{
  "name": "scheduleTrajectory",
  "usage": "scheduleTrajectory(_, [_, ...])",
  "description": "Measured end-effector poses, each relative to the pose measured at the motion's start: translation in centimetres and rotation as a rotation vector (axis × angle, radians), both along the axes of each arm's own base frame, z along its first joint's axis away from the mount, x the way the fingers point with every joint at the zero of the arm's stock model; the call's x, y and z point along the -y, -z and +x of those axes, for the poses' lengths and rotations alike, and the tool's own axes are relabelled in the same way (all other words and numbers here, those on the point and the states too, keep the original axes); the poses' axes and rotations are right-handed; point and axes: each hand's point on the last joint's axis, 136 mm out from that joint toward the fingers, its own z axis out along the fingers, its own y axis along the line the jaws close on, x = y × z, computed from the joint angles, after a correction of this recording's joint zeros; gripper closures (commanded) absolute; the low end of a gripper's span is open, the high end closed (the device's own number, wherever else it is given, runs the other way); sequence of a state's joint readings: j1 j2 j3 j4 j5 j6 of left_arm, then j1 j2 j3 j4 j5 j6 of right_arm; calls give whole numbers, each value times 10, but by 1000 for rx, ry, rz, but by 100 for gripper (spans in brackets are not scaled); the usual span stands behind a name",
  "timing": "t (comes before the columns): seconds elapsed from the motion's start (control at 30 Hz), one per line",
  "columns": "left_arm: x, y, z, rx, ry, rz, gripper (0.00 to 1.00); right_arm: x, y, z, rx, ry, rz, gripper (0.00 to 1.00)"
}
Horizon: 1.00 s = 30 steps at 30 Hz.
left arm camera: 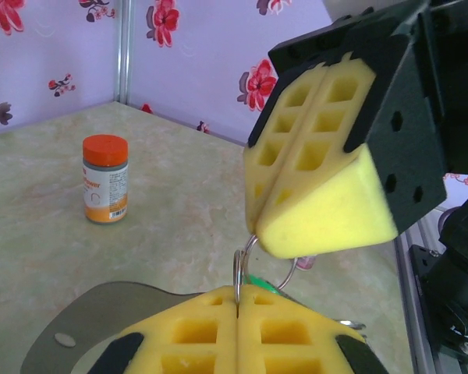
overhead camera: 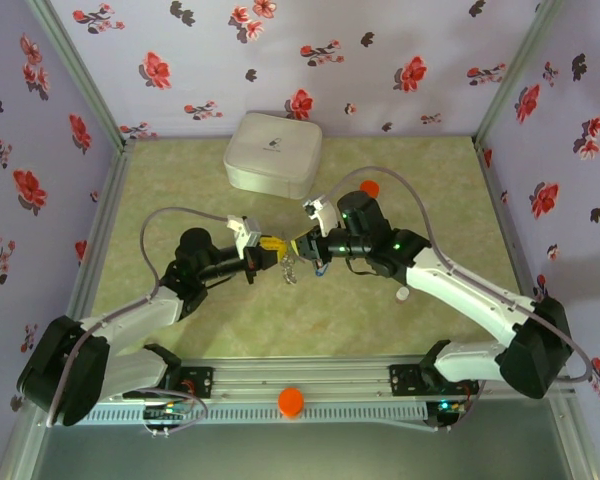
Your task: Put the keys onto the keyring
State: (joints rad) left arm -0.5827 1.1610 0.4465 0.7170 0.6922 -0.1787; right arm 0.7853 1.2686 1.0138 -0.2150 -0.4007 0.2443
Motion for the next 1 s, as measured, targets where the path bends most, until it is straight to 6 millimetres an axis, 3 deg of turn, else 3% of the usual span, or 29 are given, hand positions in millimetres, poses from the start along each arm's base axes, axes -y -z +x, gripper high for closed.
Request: scheduleTrajectory(1.0, [1,4,-5,33,30,25,100,7,0,7,-70,53,25,100])
